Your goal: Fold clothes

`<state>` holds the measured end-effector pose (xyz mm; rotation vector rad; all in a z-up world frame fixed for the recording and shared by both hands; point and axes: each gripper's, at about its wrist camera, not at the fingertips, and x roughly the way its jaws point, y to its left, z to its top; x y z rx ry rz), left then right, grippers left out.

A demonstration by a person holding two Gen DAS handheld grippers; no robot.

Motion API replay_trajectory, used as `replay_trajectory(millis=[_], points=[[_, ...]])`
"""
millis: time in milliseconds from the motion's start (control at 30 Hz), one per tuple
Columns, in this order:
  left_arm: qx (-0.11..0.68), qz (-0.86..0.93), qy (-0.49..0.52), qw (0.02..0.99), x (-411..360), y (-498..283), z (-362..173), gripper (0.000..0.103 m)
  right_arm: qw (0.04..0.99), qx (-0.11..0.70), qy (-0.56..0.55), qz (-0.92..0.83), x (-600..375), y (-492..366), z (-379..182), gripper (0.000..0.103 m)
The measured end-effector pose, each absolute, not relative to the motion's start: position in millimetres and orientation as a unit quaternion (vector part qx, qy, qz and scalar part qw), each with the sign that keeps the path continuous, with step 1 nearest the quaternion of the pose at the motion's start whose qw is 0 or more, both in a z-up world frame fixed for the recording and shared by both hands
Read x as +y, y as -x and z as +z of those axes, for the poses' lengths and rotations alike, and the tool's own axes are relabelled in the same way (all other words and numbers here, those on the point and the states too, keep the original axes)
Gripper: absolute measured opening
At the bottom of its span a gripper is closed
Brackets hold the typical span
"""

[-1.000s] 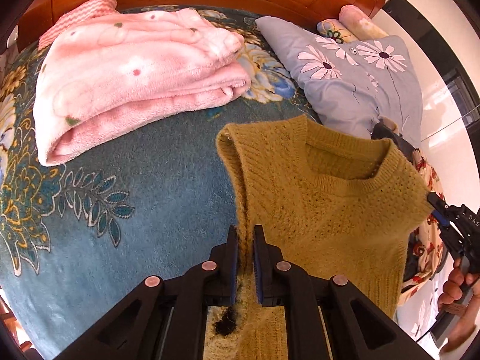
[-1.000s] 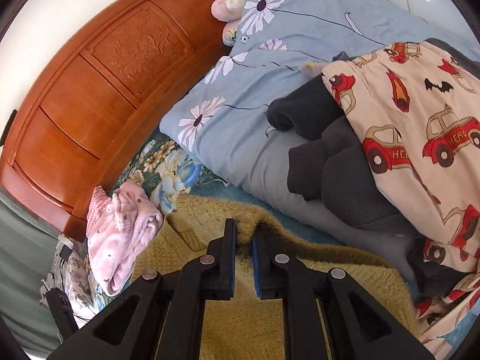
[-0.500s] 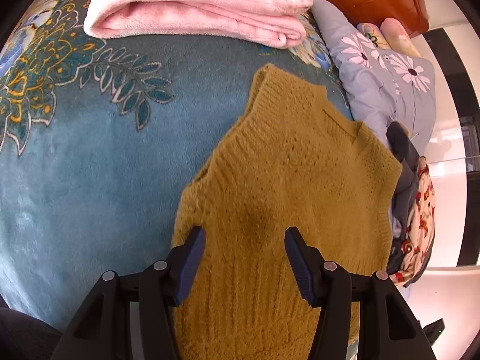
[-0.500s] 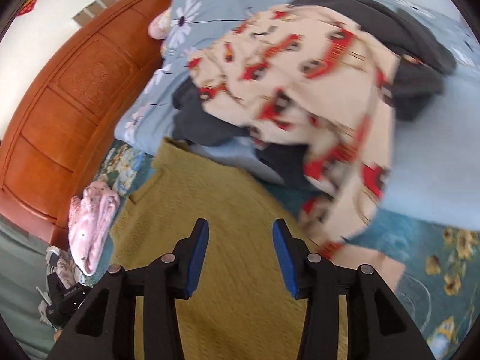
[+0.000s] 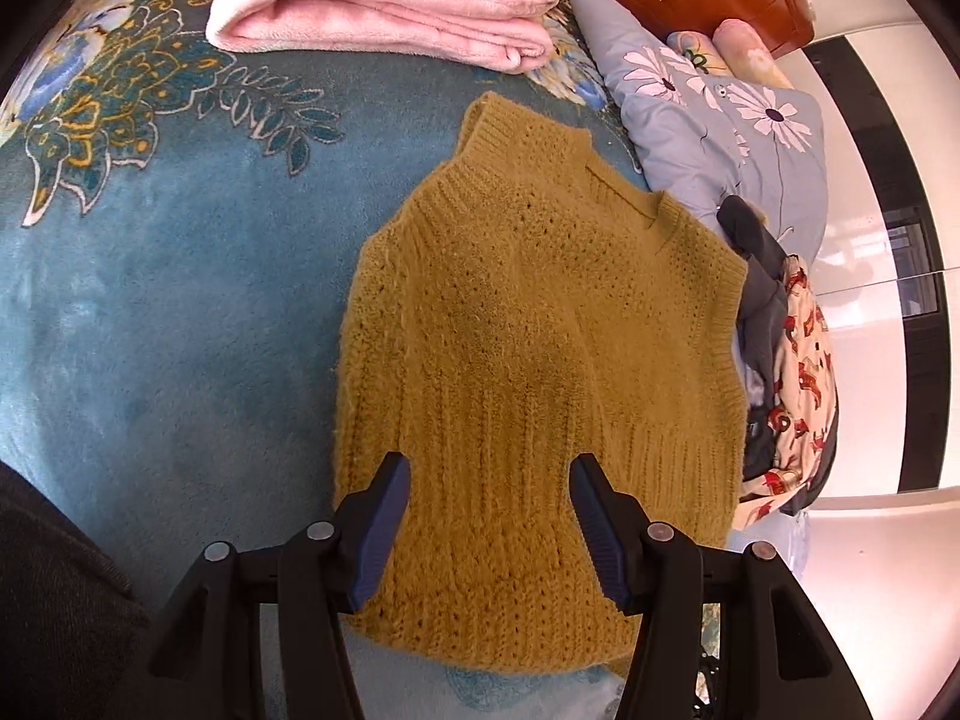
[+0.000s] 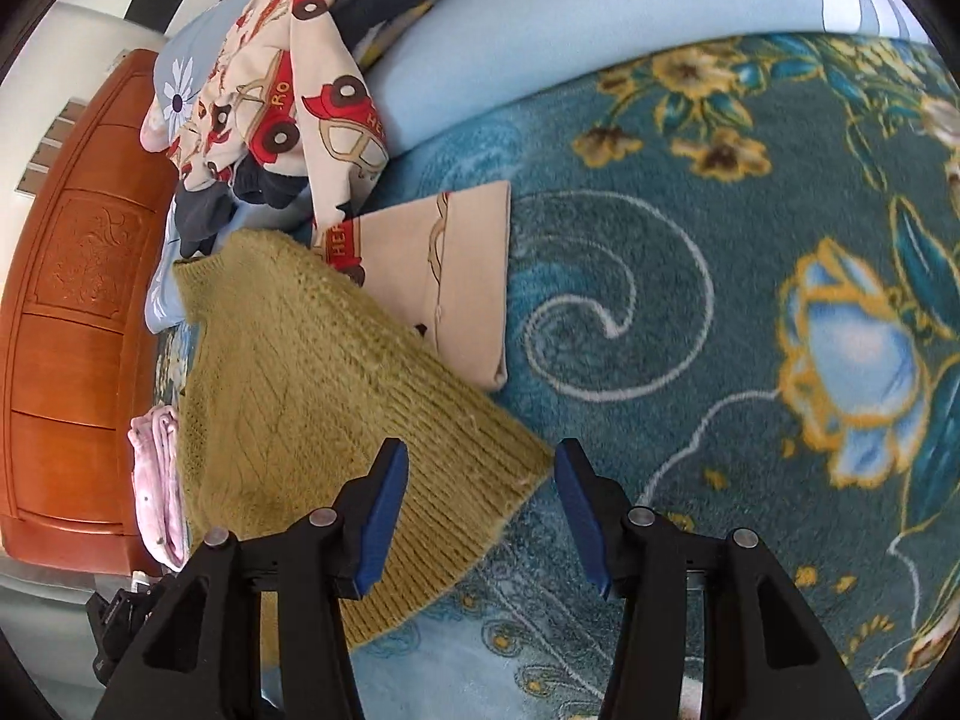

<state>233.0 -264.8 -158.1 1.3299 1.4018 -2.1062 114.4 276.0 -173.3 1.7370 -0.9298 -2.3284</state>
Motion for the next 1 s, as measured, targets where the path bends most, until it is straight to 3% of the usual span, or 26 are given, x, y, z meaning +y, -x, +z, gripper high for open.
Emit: replay_trajectory(millis=[233,533,767,1000], points=[[0.439,-0.764,-0.452,0.14,-260.3,-250.4,-136.6,0.059,0.042,-0.322,-0.566,-0.758,272.1,-124.7,-184.0,0.052],[0.489,-0.74,-0.44,0.137,-272.8,-258.3,-155.4,0.059,0.055,-0.4,-0.524,-0.75,286.3,-134.0,-193.0,0.053],[0.485,-0.739,-0.45,0.127,-269.9,-252.7,-160.0,0.06,0.091,-0.366,-0.528,-0.761,272.2,-130.2,-181.7,0.015],[0.496,-0.727,-0.457,0.135,-275.3,-253.8,-167.2,0.06,0.093,-0.355,-0.459,-0.809,287.9,-100.4,-117.5,0.01]])
